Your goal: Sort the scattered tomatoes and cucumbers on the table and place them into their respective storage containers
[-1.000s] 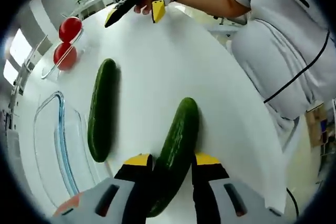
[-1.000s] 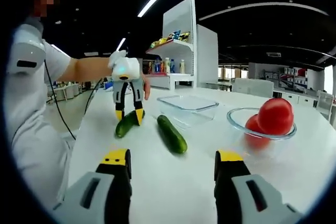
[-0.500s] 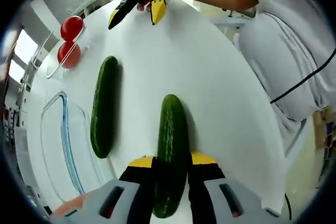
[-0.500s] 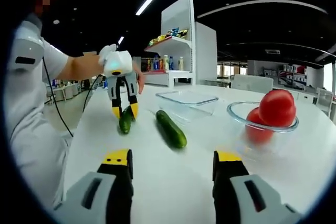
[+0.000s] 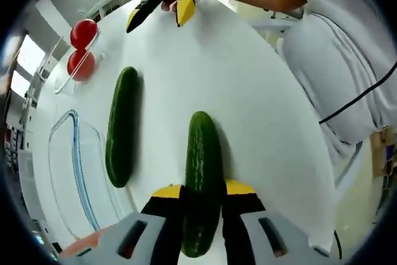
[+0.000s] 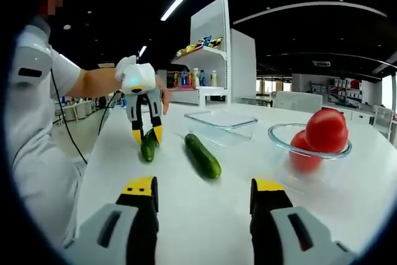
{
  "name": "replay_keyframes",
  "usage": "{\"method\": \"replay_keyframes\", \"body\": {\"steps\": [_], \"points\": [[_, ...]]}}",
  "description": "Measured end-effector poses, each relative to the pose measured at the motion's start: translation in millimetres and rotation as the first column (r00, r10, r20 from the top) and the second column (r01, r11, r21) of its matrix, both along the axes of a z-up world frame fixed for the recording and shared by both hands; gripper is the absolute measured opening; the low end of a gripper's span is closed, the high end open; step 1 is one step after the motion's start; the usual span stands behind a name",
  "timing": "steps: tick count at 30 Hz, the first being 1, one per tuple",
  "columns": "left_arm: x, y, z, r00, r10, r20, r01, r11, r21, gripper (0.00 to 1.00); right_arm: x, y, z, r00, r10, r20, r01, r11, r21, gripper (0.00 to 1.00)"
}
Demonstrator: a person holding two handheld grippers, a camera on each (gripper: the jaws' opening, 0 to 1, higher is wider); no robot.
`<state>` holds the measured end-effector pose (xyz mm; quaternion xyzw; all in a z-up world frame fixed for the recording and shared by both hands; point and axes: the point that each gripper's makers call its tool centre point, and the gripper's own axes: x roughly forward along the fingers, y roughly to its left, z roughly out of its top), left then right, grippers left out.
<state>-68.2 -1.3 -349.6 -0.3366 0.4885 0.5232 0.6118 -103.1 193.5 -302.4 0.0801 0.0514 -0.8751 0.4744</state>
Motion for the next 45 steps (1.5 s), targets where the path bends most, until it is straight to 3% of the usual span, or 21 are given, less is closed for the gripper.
{"method": "replay_keyframes", "body": {"steps": [4, 13, 22, 28, 34, 36, 39, 42, 45], "points": [[-0.6, 1.8, 6.2, 1.0, 0.016, 0.004, -0.016, 1.0, 0.018, 0.22, 0.5, -0.1, -1.7, 1.0, -0.002, 0.0, 0.002, 1.0, 0.003, 0.58], [-19.1, -4.2, 33.3, 0.997, 0.031, -0.076, -0.03, 0.999, 0.01, 0.22, 4.2, -3.3, -4.3, 1.0, 0.001, 0.005, -0.001, 1.0, 0.0, 0.58], [-53.4, -2.7, 75.9, 0.986, 0.099, -0.131, -0.088, 0.993, 0.082, 0.22, 7.1, 0.4, 4.6, 1.0, -0.005, -0.008, 0.005, 1.0, -0.012, 0.58], [-97.1, 0.2, 110.3, 0.967, 0.183, -0.177, -0.16, 0.978, 0.133, 0.22, 10.5, -0.4, 6.9, 1.0, -0.002, -0.012, 0.002, 1.0, -0.008, 0.58], [-120.4, 10.2, 114.0, 0.962, 0.204, -0.184, -0.182, 0.975, 0.13, 0.22, 11.3, 0.2, 4.5, 1.0, -0.006, -0.008, 0.005, 1.0, -0.016, 0.58], [-132.8, 14.1, 116.0, 0.956, 0.24, -0.168, -0.214, 0.964, 0.156, 0.22, 11.2, -0.9, 1.2, 1.0, -0.006, -0.002, 0.006, 1.0, -0.013, 0.58], [-145.7, 13.7, 107.6, 0.955, 0.255, -0.152, -0.235, 0.962, 0.139, 0.22, 11.0, -4.8, 3.7, 1.0, -0.006, -0.002, 0.006, 1.0, -0.016, 0.57], [-161.8, 10.1, 97.7, 0.948, 0.256, -0.189, -0.241, 0.965, 0.098, 0.22, 14.7, -10.1, 9.2, 1.0, 0.016, -0.018, -0.016, 1.0, -0.01, 0.56], [-175.5, 10.5, 94.2, 0.937, 0.297, -0.184, -0.28, 0.954, 0.109, 0.22, 18.7, -13.5, 9.6, 0.999, 0.035, -0.027, -0.035, 0.999, 0.02, 0.56]]}}
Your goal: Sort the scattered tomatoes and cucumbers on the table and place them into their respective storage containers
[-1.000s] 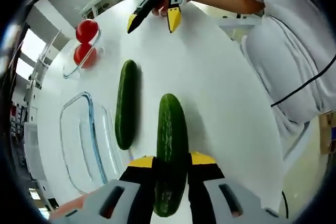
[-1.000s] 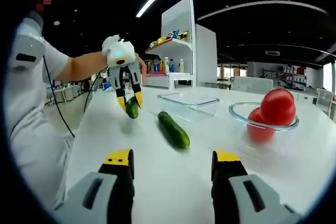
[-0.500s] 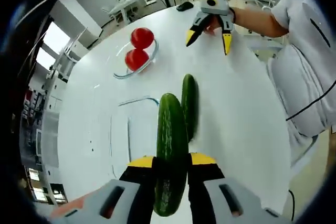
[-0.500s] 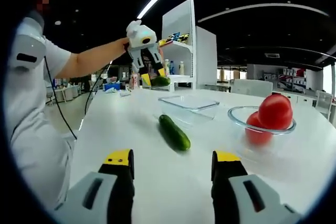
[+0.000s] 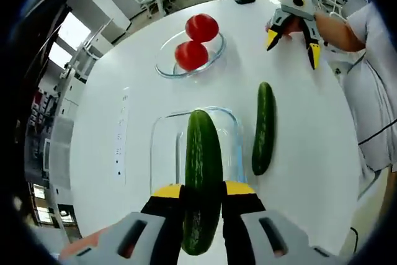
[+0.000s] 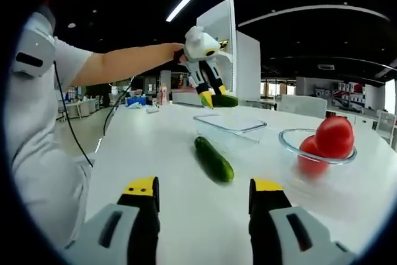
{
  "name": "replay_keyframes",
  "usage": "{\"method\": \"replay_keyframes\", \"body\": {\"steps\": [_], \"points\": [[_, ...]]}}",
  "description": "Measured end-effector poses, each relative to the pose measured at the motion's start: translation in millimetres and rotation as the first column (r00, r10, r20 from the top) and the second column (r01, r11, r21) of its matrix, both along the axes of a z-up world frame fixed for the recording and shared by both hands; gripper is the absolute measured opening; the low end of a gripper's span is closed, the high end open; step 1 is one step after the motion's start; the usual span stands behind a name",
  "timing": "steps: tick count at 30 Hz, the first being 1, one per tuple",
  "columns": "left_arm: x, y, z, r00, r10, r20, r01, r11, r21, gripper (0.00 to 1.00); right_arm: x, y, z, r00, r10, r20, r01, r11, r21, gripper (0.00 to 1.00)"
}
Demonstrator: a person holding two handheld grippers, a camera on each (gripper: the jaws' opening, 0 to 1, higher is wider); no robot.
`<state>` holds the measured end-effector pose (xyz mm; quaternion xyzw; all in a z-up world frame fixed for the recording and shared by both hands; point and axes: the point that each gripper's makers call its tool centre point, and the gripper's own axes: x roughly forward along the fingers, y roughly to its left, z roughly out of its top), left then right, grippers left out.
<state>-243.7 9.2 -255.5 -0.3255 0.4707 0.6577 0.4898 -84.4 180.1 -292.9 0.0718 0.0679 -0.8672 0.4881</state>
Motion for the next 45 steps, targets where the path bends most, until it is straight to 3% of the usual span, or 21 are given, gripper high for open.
{"method": "replay_keyframes", "body": {"steps": [3, 14, 22, 39, 45], "points": [[-9.6, 1.9, -5.3, 1.0, 0.015, 0.011, -0.015, 1.0, 0.015, 0.22, -0.4, 2.1, 1.7, 1.0, -0.004, -0.008, 0.004, 1.0, 0.012, 0.56], [-22.2, -12.1, -28.7, 0.999, 0.045, 0.025, -0.044, 0.998, -0.045, 0.23, -0.5, 10.6, 8.8, 0.999, -0.032, -0.009, 0.032, 0.999, 0.012, 0.56], [-23.5, -9.1, -29.4, 0.997, 0.056, 0.048, -0.054, 0.998, -0.039, 0.22, 2.4, 15.9, 22.0, 0.998, -0.051, -0.031, 0.051, 0.999, 0.005, 0.56], [-20.2, -3.2, -35.3, 0.998, 0.054, 0.033, -0.051, 0.996, -0.079, 0.23, 11.6, 7.2, 13.7, 0.999, -0.036, -0.026, 0.036, 0.999, 0.013, 0.56], [-19.7, 4.2, -38.5, 0.998, 0.053, 0.034, -0.05, 0.996, -0.076, 0.23, 13.4, 10.3, 20.2, 0.998, -0.047, -0.042, 0.047, 0.999, 0.001, 0.56]]}}
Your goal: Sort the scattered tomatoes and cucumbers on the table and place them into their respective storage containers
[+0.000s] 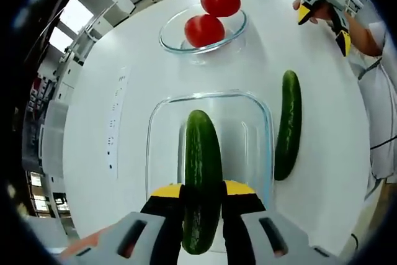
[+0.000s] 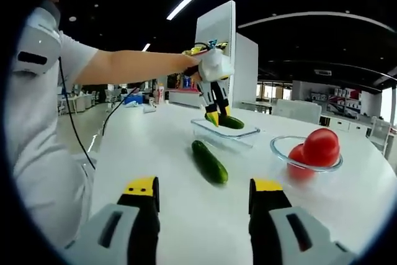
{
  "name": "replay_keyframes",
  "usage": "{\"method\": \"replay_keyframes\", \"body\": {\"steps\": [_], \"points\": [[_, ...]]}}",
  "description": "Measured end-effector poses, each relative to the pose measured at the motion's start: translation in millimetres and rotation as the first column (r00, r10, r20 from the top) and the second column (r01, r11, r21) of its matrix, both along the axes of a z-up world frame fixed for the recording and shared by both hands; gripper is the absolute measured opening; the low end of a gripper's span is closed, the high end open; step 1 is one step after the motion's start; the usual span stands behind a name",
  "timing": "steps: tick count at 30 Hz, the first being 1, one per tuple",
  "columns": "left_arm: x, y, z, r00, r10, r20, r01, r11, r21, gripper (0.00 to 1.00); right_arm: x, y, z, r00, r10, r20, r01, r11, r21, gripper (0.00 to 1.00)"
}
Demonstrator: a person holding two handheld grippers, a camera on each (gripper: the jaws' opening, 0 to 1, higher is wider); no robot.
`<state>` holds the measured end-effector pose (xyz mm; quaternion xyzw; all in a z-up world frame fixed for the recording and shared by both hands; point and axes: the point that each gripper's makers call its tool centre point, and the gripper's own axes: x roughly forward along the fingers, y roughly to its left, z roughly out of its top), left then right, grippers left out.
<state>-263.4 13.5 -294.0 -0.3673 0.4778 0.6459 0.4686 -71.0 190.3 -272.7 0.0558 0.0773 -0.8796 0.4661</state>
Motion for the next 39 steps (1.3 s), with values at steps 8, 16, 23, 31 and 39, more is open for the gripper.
{"method": "replay_keyframes", "body": {"steps": [8, 16, 23, 31, 39], "points": [[-15.3, 1.7, -8.1, 0.997, -0.043, -0.069, 0.039, 0.998, -0.051, 0.23, -1.5, 4.1, -3.5, 1.0, -0.01, -0.004, 0.01, 1.0, -0.004, 0.55], [-17.3, 0.9, -18.0, 0.996, -0.053, -0.077, 0.047, 0.996, -0.073, 0.23, -0.9, 5.0, -8.1, 1.0, -0.012, 0.007, 0.012, 1.0, 0.003, 0.55], [-15.6, 4.8, -19.9, 0.994, -0.07, -0.084, 0.063, 0.995, -0.08, 0.23, 1.1, 3.2, -3.5, 1.0, -0.01, -0.013, 0.01, 1.0, -0.012, 0.53], [-19.3, 10.1, -16.9, 0.993, -0.051, -0.108, 0.046, 0.998, -0.048, 0.23, 1.9, 4.3, -7.4, 1.0, -0.015, -0.009, 0.015, 1.0, 0.0, 0.52], [-14.8, 18.7, -9.2, 0.994, -0.041, -0.101, 0.041, 0.999, 0.003, 0.39, 3.2, 4.2, -0.6, 1.0, -0.006, -0.014, 0.006, 0.999, -0.036, 0.52]]}}
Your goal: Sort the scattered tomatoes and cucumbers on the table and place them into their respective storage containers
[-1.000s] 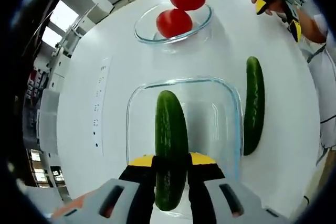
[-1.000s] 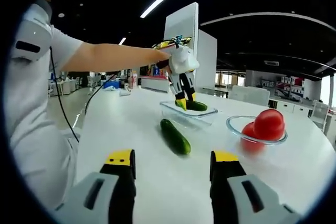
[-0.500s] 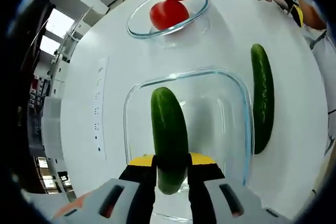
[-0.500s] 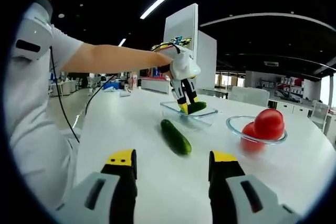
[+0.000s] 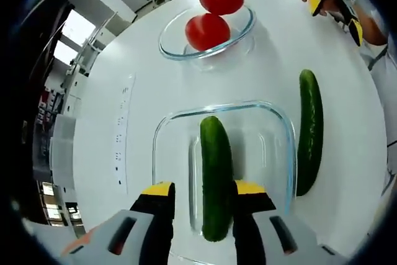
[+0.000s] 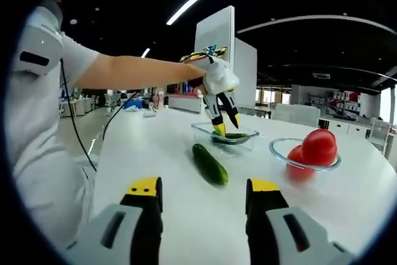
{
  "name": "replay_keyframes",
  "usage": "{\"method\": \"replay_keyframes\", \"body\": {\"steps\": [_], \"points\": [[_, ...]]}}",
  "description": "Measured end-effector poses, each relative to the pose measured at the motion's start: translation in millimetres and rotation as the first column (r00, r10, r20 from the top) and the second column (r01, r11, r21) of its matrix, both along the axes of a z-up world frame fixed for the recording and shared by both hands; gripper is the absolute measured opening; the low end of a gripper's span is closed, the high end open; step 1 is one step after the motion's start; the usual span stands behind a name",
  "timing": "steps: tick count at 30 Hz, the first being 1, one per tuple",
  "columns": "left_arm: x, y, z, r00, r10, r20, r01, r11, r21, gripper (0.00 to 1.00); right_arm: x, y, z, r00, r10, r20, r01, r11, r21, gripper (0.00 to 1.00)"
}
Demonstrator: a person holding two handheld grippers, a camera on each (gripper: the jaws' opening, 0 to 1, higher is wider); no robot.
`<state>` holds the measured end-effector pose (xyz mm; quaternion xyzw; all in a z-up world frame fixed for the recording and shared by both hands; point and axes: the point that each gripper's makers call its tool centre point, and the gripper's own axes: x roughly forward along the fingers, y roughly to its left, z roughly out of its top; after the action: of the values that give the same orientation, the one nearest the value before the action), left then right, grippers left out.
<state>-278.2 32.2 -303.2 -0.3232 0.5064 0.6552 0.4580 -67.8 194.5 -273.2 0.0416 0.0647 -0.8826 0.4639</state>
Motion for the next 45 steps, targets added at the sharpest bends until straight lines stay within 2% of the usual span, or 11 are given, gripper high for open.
{"method": "replay_keyframes", "body": {"steps": [8, 13, 18, 22, 24, 25, 29, 34, 37, 42, 45], "points": [[-1.9, -7.1, -2.8, 1.0, -0.013, -0.022, 0.013, 1.0, -0.026, 0.38, 1.6, 1.7, -2.0, 1.0, -0.004, 0.003, 0.004, 1.0, 0.008, 0.52], [-1.1, -13.3, 2.4, 0.999, -0.012, -0.039, 0.01, 1.0, -0.027, 0.38, 2.3, 2.7, -1.9, 1.0, -0.009, 0.007, 0.009, 1.0, 0.019, 0.51], [0.6, -12.4, 11.4, 1.0, 0.008, -0.029, -0.008, 1.0, 0.028, 0.39, -0.4, 5.2, 0.5, 1.0, -0.009, 0.008, 0.009, 1.0, 0.002, 0.51], [4.3, -12.8, 20.1, 1.0, 0.004, -0.027, -0.003, 0.998, 0.059, 0.39, 0.8, 5.0, -4.4, 1.0, -0.006, 0.013, 0.006, 1.0, 0.024, 0.51], [7.0, -8.5, 24.2, 0.999, -0.035, -0.035, 0.037, 0.997, 0.072, 0.39, 1.4, 4.1, -5.9, 1.0, -0.002, 0.014, 0.001, 1.0, 0.031, 0.51], [11.5, -4.5, 26.7, 0.997, -0.064, -0.033, 0.066, 0.994, 0.088, 0.39, 1.4, 3.7, -6.5, 1.0, -0.001, 0.013, 0.0, 0.999, 0.035, 0.51], [26.9, -0.9, 35.6, 0.998, -0.07, 0.003, 0.069, 0.99, 0.121, 0.38, 0.2, 4.4, -6.3, 1.0, 0.001, 0.009, -0.002, 0.999, 0.042, 0.51], [42.1, 2.3, 43.4, 0.995, -0.102, 0.011, 0.1, 0.988, 0.115, 0.36, -2.8, 7.5, -7.8, 1.0, 0.002, 0.017, -0.003, 0.999, 0.051, 0.52], [55.0, 12.3, 50.8, 0.99, -0.138, 0.015, 0.134, 0.981, 0.14, 0.35, -3.7, 9.0, -9.5, 1.0, 0.008, 0.016, -0.009, 0.997, 0.072, 0.52], [95.2, 36.5, 51.8, 0.969, -0.238, 0.068, 0.223, 0.96, 0.171, 0.36, -5.0, 10.2, -7.2, 1.0, 0.006, 0.014, -0.007, 0.998, 0.069, 0.52], [113.6, 46.4, 48.9, 0.959, -0.271, 0.084, 0.255, 0.952, 0.169, 0.38, -5.5, 11.8, -10.0, 1.0, 0.003, 0.011, -0.004, 0.996, 0.089, 0.52]]}}
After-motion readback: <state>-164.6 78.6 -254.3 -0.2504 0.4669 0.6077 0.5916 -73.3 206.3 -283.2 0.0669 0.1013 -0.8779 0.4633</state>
